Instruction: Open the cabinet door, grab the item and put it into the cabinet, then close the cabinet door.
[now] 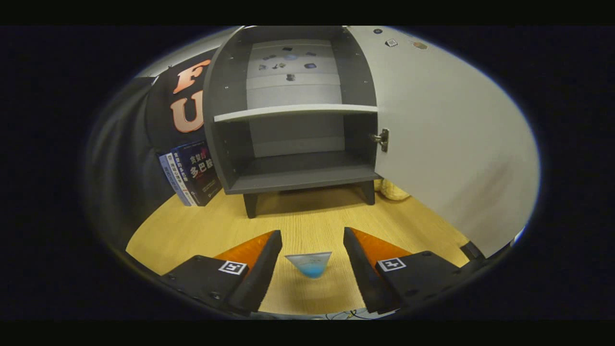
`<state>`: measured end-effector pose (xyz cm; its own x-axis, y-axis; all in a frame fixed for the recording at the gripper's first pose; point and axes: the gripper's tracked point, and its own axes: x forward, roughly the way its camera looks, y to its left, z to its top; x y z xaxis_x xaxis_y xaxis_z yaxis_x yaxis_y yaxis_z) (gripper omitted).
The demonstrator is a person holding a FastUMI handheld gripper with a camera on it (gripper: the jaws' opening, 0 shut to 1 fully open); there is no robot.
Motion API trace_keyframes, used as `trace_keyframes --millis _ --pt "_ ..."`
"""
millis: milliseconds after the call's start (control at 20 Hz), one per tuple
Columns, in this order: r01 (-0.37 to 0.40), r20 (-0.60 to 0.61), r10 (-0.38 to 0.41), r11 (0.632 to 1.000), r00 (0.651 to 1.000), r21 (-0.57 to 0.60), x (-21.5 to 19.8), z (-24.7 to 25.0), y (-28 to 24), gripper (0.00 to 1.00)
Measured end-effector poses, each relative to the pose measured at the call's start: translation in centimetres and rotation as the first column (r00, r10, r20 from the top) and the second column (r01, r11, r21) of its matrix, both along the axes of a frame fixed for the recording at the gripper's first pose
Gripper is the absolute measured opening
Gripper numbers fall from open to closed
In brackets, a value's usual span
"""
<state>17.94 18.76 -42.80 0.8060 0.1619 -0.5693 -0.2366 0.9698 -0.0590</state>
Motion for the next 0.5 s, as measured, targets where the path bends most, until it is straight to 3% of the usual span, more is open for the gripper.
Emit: trace_keyframes --millis 250,400,500 --pt "-0.007 -0.049 0.006 1.000 0.999 -0.006 -0.3 -3.0 -0.4 0.87" --pt "-0.018 -0.059 0.017 1.000 0.998 -0.004 -0.3 -3.4 -0.3 0.68" --pt "-0.012 -0.077 0.011 1.000 0.997 -0.020 -0.4 -3.5 -0.5 0.68"
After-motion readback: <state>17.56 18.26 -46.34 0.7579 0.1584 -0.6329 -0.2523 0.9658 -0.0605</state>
